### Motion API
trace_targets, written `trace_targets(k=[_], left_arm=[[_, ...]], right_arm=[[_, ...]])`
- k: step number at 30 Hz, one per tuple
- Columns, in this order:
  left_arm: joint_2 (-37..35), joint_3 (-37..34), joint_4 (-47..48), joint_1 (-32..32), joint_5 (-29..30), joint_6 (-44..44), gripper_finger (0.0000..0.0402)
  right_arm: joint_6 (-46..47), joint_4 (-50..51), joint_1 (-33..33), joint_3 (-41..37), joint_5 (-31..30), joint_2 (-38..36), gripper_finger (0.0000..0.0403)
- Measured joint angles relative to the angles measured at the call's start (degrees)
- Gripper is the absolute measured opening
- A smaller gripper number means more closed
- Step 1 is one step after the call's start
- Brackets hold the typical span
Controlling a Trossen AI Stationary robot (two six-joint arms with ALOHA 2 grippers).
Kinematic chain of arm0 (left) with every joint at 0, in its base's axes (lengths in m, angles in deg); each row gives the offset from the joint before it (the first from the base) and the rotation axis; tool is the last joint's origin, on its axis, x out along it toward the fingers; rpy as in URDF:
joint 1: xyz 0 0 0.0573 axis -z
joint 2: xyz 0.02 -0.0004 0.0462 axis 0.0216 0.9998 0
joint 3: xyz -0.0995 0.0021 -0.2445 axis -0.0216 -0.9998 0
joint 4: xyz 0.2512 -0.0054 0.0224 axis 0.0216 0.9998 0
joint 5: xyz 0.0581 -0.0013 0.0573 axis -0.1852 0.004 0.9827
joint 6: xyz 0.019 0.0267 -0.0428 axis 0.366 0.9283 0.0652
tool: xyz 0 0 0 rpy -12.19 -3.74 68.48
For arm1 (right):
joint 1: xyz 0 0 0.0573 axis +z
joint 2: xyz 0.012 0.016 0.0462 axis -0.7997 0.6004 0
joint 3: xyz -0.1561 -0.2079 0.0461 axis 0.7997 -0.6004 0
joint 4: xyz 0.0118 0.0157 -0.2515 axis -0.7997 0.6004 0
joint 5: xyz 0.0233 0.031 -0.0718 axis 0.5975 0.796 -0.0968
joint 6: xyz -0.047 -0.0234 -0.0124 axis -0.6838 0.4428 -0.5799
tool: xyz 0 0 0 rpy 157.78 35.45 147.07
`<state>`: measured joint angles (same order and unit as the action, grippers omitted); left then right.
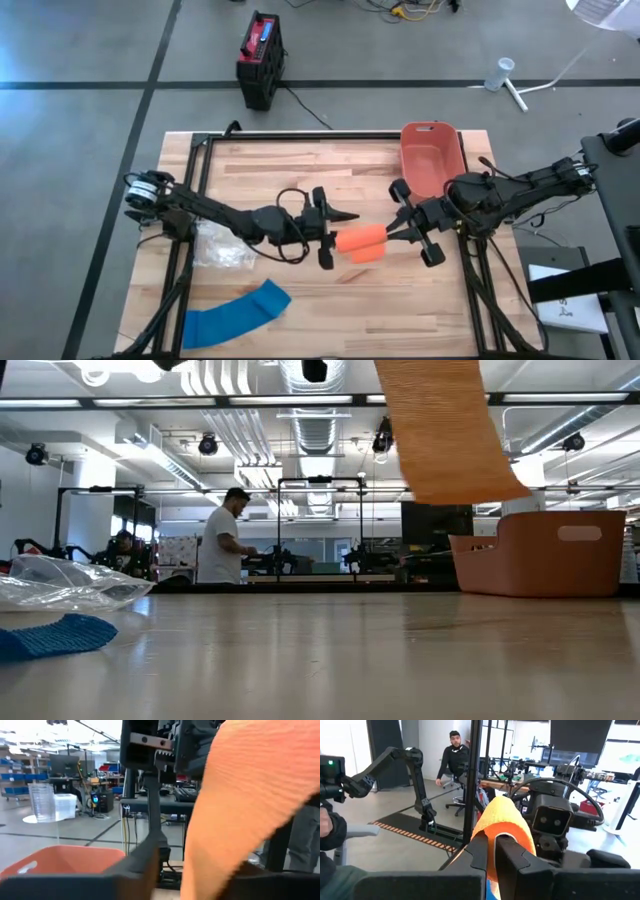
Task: Roll bandage
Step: Roll the orange bandage
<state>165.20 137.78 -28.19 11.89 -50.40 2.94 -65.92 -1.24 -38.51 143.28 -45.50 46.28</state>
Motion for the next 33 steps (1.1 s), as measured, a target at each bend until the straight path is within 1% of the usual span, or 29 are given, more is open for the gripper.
trace_targets(k=[1, 2, 3, 7, 11, 14, 19, 22, 24, 28, 31, 33], left_arm=[[-0.14, 0.09, 0.03, 0.04, 0.11, 0.80, 0.0059], [-0.32, 0.22, 0.12, 0.06, 0.58, 1.36, 0.0031], [-0.50, 0.50, 0.10, 0.05, 1.61, 1.70, 0.0017], [-2.29, 0.99, 0.13, 0.00, 9.59, 6.82, 0.0009], [-6.28, 0.99, 0.44, -0.07, 17.79, 14.34, 0.0003], [-10.35, 0.99, 0.40, -0.13, 20.25, 19.45, 0.0001], [-16.54, 0.99, 2.18, -0.15, 20.12, 23.19, 0.0001], [-19.19, 0.99, 5.16, -0.11, 17.73, 22.74, 0.0000], [-19.71, 0.99, 5.74, -0.05, 16.16, 22.20, 0.0000], [-19.96, 1.00, 5.72, 0.70, 15.01, 21.37, 0.0000], [-19.54, 2.62, 5.71, 1.84, 11.10, 20.78, 0.0000], [-18.56, 4.90, 6.46, 2.75, 8.79, 21.15, 0.0000]], right_arm=[[0.02, -0.02, 0.00, 0.00, 0.01, 0.00, 0.0008], [0.05, -0.02, 0.00, 0.00, 0.00, 0.00, 0.0008], [0.32, -0.02, 0.00, 0.00, 0.02, 0.00, 0.0008], [0.54, 0.14, 0.00, 0.00, 0.08, 0.00, 0.0008], [1.11, 1.69, 0.04, -0.02, 0.55, 0.00, 0.0008], [2.05, 3.60, 0.04, -0.02, 0.52, 0.02, 0.0008], [2.22, 5.03, 0.02, -0.02, 0.28, 0.00, 0.0008], [1.81, 5.00, 0.00, -0.02, 0.17, 0.09, 0.0008], [1.41, 5.01, 0.01, -0.02, 0.11, 0.09, 0.0008], [0.94, 5.08, 0.02, -0.09, -1.05, 0.09, 0.0008], [0.91, 5.15, 0.02, -0.17, -4.42, 0.12, 0.0008], [0.91, 5.19, 0.00, -0.19, -6.99, 0.13, 0.0008]])
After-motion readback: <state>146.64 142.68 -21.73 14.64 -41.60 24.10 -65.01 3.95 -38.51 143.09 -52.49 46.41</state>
